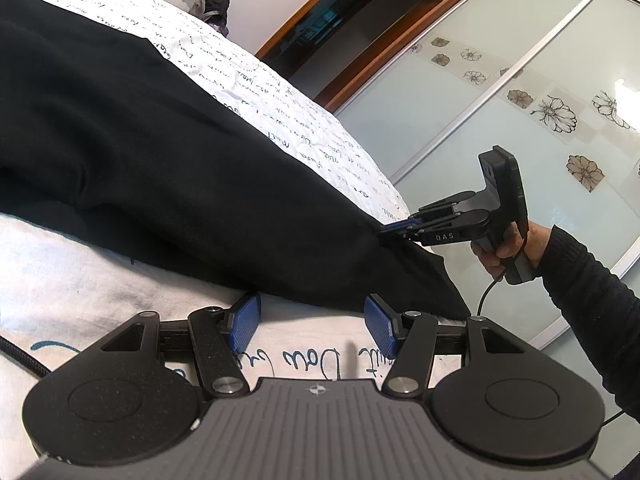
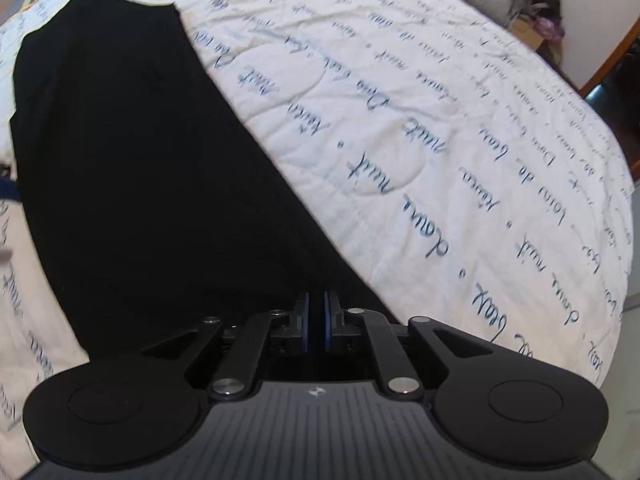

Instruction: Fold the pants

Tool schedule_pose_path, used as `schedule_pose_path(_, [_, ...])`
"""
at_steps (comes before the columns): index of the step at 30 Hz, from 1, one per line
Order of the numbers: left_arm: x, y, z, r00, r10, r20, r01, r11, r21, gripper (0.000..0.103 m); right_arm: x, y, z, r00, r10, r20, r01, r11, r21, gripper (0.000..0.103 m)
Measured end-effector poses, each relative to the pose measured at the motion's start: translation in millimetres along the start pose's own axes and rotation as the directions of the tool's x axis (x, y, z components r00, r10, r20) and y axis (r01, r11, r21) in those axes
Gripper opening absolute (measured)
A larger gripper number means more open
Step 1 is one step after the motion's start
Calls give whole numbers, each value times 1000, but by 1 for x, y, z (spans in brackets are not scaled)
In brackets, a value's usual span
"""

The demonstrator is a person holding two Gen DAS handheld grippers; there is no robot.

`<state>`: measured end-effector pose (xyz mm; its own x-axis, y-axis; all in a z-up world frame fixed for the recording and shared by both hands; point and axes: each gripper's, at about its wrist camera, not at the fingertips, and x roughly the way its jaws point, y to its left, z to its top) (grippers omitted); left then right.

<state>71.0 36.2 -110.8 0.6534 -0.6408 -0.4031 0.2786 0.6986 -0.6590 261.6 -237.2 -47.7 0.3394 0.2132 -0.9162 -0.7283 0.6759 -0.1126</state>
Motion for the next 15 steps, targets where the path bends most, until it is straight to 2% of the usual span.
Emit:
schedule_pose_path(1, [0, 0, 0, 1000, 0, 0, 0, 1000, 0, 62, 2, -2, -1, 1000, -1, -2, 1, 1000, 7, 21])
schedule_pose_path(2, [0, 0, 0, 1000, 0, 0, 0, 1000, 0, 62, 4, -5, -1, 1000, -1, -5, 1, 1000, 17, 37])
schedule_pose_path(3, [0, 0, 0, 1000, 1, 0, -1, 1000, 0, 62, 7, -6, 0, 1000, -9, -10, 9, 1000, 16, 68])
schedule_pose_path(4, [0, 0, 0, 1000, 1, 0, -1, 1000, 1, 62, 8, -7, 1, 999, -41, -17, 41, 999, 7, 84])
schedule_pose_path(5, [0, 0, 0, 1000, 1, 0, -1, 1000, 0, 62, 12, -8, 1, 997, -70, -24, 70, 998, -4, 93])
schedule_pose_path(8, [0, 0, 0, 1000, 1, 0, -1, 1000, 0, 62, 18, -22, 3, 999, 5, -34, -2, 998, 61, 92])
schedule_pose_path(9, [0, 0, 0, 1000, 1, 0, -1, 1000, 0, 62, 16, -22, 4, 999, -14, -32, 15, 999, 46, 92])
schedule_pose_path(11, [0, 1, 0, 1000, 0, 0, 0, 1000, 0, 62, 7, -14, 5, 992, -122, -7, 122, 992, -17, 92])
schedule_pose_path(13, [0, 1, 0, 1000, 0, 0, 0, 1000, 0, 62, -8, -9, 3, 982, -185, 46, 187, 981, -43, 92])
schedule_pose_path(14, [0, 1, 0, 1000, 0, 0, 0, 1000, 0, 63, -17, -10, 1, 983, -165, 80, 168, 986, -25, 92])
schedule_pose_path(15, [0, 1, 0, 1000, -1, 0, 1, 1000, 0, 63, -26, -13, -4, 988, -107, 109, 107, 994, 0, 92])
